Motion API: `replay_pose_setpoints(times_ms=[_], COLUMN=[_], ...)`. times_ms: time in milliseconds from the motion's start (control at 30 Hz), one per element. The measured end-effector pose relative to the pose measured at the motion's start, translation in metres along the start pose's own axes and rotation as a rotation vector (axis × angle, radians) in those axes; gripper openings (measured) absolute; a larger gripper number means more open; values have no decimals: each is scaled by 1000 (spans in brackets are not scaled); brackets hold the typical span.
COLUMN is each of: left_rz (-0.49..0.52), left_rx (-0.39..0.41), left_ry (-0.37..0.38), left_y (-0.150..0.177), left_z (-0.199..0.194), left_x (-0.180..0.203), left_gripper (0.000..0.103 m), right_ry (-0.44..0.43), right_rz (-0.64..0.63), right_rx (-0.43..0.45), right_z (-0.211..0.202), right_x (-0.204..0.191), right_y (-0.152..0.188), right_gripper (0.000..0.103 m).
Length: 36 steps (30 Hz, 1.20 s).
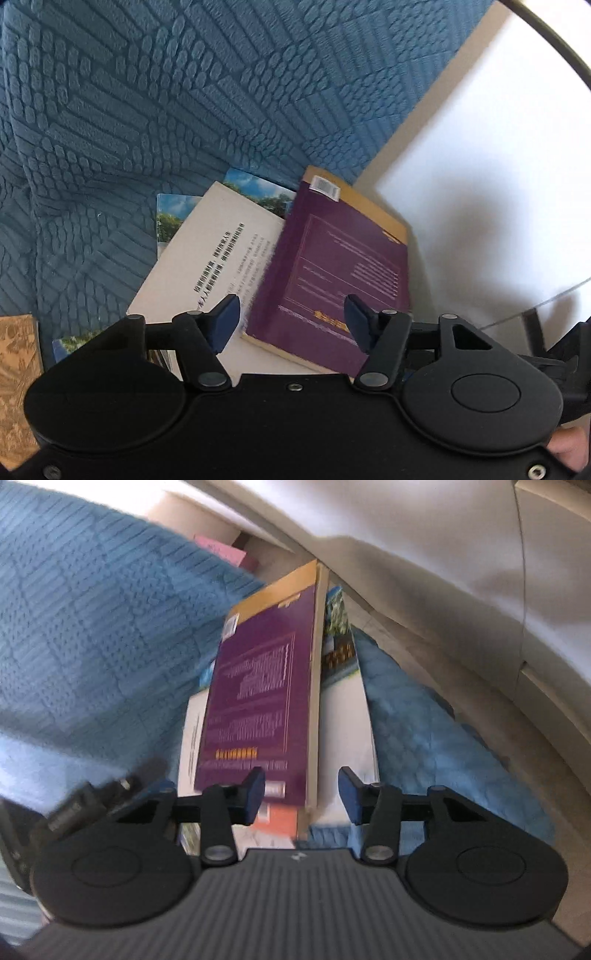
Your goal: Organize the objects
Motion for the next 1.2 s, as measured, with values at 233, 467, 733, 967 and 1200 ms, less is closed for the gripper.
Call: replay_pose_setpoints(times_ms=[233, 467, 733, 967, 1200], left_rz=[-126, -278, -468, -608, -751], left_rx=[-49, -75, -138, -184, -140], left_ry=[55, 123, 217, 301, 349], left_y=[7, 6, 15, 34, 28], left_z=[15, 17, 11, 14, 11], left_x=[-11, -18, -30, -26, -29], left_gripper=[56, 58, 44, 37, 50], right_ry=[-80, -196, -173, -271, -254], right_rz=[40, 180, 126, 161, 222], right_rx=[-31, -36, 70, 109, 98], right_z=[15, 23, -2, -22, -13], right_x=[4, 9, -6, -33, -38], right_y=[-2, -5, -10, -12, -13], right_gripper=[45, 48, 40, 39, 15])
Point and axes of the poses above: each gripper's, at about its wrist camera, not at the fingertips, and z roughly the way its jaws point, x to its right, y to its underside, the point moved 10 cm from there along z, roughly the way its jaws point, and after that the axes turned 7 degrees about x, right-handed, at the moved point
